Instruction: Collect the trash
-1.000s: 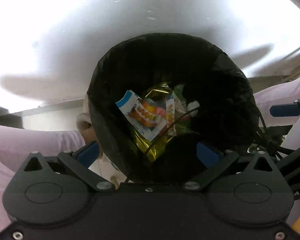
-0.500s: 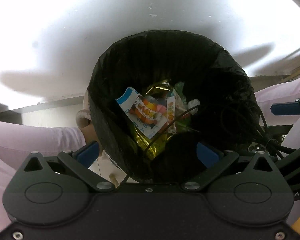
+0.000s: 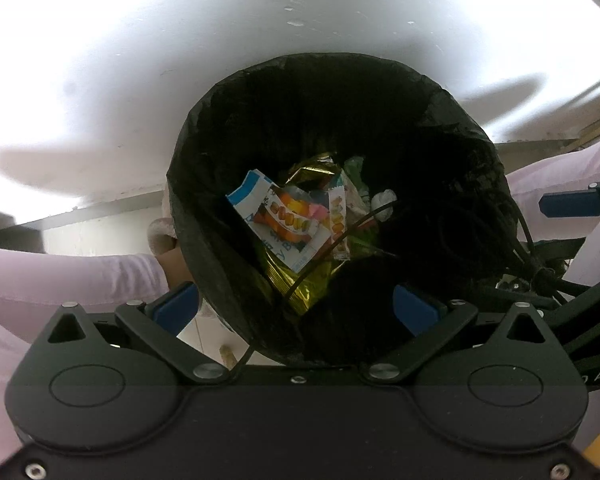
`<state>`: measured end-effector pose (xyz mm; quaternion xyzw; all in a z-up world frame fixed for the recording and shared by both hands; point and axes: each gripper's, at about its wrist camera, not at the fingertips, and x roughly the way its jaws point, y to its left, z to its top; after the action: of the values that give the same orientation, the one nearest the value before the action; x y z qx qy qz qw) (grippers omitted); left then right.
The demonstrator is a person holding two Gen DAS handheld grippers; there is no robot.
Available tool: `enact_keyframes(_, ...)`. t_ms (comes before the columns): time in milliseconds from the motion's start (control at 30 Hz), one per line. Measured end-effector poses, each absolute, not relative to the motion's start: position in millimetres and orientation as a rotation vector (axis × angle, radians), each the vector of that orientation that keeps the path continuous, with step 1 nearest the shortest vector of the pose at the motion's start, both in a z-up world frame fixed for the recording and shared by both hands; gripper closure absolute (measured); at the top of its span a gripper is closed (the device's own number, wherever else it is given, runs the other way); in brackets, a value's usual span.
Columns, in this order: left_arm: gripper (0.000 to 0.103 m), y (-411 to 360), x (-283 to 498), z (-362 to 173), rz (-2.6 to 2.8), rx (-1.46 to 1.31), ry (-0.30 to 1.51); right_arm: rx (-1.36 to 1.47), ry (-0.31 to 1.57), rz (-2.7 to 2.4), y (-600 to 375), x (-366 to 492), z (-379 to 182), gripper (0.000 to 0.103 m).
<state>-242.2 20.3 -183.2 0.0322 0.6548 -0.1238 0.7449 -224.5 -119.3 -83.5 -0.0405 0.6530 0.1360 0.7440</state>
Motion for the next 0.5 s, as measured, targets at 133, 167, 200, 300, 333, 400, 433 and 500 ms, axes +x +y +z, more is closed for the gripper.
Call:
enact_keyframes(133, 0.000, 20.6, -241.8, -183.4, -0.270, 0.068, 1.434, -0.088, 1.430, 0.300, -120.4, -224.4, -83.3, 0.000)
enact_keyframes(167, 0.000, 20.3, -242.0, -183.3, -0.269, 0.068, 1.433, -0.088, 1.430, 0.300, -120.0, -224.5, -83.3, 0.000)
enact_keyframes(200, 0.000, 20.2, -242.0, -183.2, -0.267, 0.068, 1.432, -0.088, 1.431, 0.300, -119.6, -224.5, -83.1, 0.000)
enact_keyframes(300, 0.000, 20.6, -241.3, -183.6, -0.266, 0.067, 1.433, -0.087, 1.432, 0.300, -118.9, -224.6, -82.8, 0.000)
enact_keyframes(333, 0.000, 21.6, -240.9, -183.4, -0.267, 0.068, 1.433, -0.087, 1.432, 0.300, -119.0, -224.5, -82.8, 0.000)
enact_keyframes(400, 0.000, 21.7, -240.7, -183.1, -0.268, 0.068, 1.433, -0.088, 1.431, 0.300, -119.3, -224.5, -83.0, 0.000)
enact_keyframes(433, 0.000, 21.8, -240.8, -183.1, -0.268, 0.069, 1.433, -0.088, 1.432, 0.300, -119.6, -224.4, -83.1, 0.000)
enact_keyframes(500, 0.000, 21.6, -241.0, -183.2, -0.268, 0.069, 1.433, -0.089, 1.431, 0.299, -119.6, -224.5, -83.0, 0.000)
